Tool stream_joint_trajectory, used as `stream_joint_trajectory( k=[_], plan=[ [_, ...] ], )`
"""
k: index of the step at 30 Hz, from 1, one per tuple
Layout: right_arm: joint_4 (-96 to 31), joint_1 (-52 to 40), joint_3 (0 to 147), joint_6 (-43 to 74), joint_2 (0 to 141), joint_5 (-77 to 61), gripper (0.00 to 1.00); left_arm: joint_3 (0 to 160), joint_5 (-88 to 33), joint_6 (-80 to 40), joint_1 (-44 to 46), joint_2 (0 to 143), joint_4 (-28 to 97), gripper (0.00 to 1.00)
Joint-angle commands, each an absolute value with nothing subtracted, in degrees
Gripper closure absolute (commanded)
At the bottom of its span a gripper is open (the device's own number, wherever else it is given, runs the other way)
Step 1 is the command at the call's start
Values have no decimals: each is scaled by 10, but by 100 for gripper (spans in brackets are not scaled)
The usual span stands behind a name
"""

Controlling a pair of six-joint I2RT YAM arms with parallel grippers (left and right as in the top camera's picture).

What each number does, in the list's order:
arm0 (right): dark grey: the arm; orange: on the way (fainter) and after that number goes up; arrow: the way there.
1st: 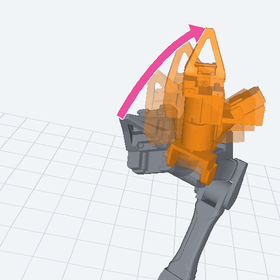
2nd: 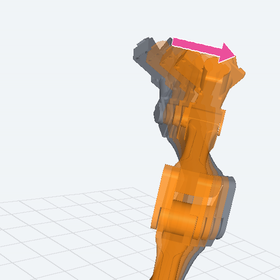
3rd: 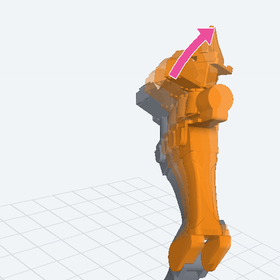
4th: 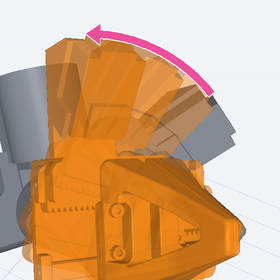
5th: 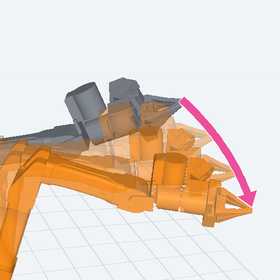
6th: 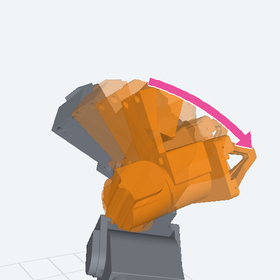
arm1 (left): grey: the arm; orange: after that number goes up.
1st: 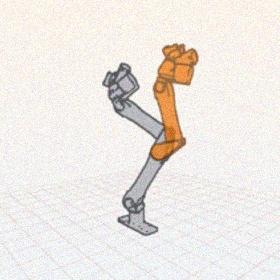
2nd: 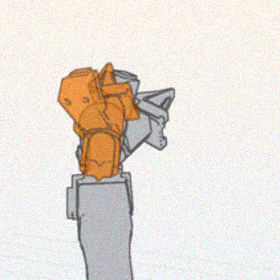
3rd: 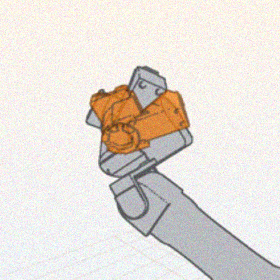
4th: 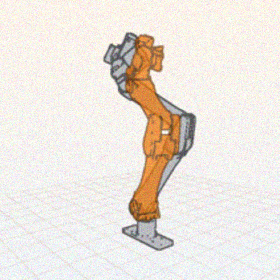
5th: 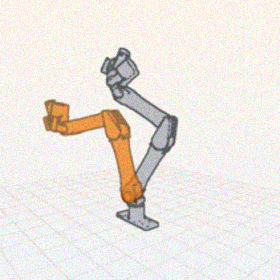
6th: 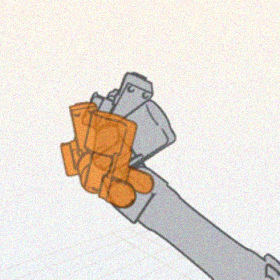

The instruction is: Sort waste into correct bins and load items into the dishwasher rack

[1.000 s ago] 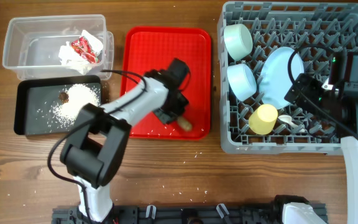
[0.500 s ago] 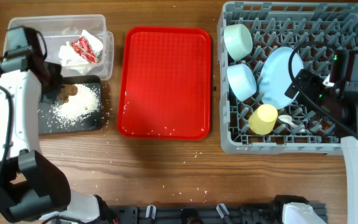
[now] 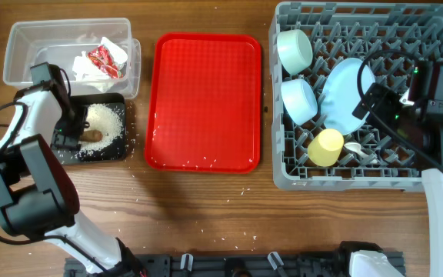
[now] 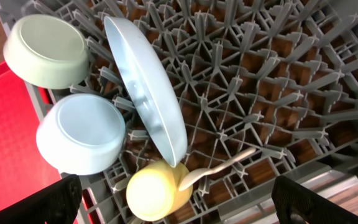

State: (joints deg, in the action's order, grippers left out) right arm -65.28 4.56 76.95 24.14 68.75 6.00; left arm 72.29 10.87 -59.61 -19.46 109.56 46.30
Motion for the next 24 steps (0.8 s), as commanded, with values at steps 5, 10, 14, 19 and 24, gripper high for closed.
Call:
stream_joint_trajectory(
  k=[5,10,14,19,24],
  plan=[
    [-630,44,773,239,689,54,0,792,152,-409,-204,910,531,10],
    [-553,44,793,99,631,-48,0,792,135,-362,-204,775,556,0],
    [-540,44,812,76,531,-65,0,792,135,-362,-204,766,556,0],
    [-559,44,811,76,500,-65,0,792,135,-362,-204,766,556,0],
    [-600,44,806,71,507,-53,0,792,135,-362,-204,766,556,0]
  ],
)
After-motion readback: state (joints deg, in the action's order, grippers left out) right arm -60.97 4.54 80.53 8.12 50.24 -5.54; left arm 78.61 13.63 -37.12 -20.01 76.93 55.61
